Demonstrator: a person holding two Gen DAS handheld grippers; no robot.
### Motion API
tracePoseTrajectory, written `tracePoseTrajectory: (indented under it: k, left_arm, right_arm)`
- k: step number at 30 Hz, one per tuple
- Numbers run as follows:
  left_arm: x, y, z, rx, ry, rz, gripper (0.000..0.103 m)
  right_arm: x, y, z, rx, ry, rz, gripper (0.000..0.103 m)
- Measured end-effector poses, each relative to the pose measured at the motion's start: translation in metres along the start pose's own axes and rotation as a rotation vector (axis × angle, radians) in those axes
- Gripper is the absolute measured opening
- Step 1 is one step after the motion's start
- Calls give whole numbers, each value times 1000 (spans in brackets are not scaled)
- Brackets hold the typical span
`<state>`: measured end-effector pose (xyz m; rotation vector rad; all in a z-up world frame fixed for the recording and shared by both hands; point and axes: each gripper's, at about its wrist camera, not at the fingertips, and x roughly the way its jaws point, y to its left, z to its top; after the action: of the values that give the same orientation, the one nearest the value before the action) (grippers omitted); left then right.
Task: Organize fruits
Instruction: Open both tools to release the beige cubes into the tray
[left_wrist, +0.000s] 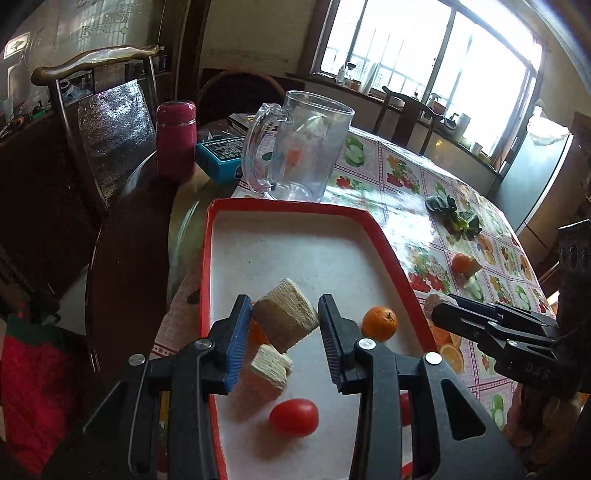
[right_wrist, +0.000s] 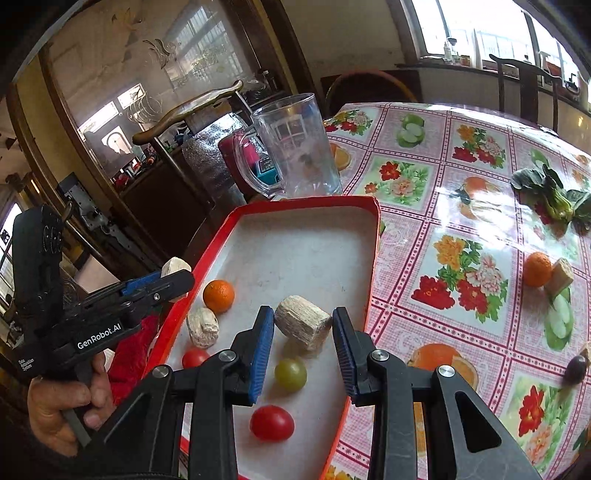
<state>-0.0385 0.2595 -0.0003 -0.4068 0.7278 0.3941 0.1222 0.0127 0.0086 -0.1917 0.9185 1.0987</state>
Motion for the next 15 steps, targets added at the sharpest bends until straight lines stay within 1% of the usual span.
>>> tracePoseTrajectory:
  k: [7, 11, 15]
  left_arm:
    - [30, 8, 20, 4, 33, 27, 35]
    - [51, 14, 30, 5, 75, 45, 35]
    - [66, 18, 31, 2, 113, 58, 35]
  right_arm:
    - [41, 0, 22, -13, 50, -17, 33]
    - [62, -1, 28, -32, 85, -31, 33]
    - [75, -2, 30, -47, 108, -33, 33]
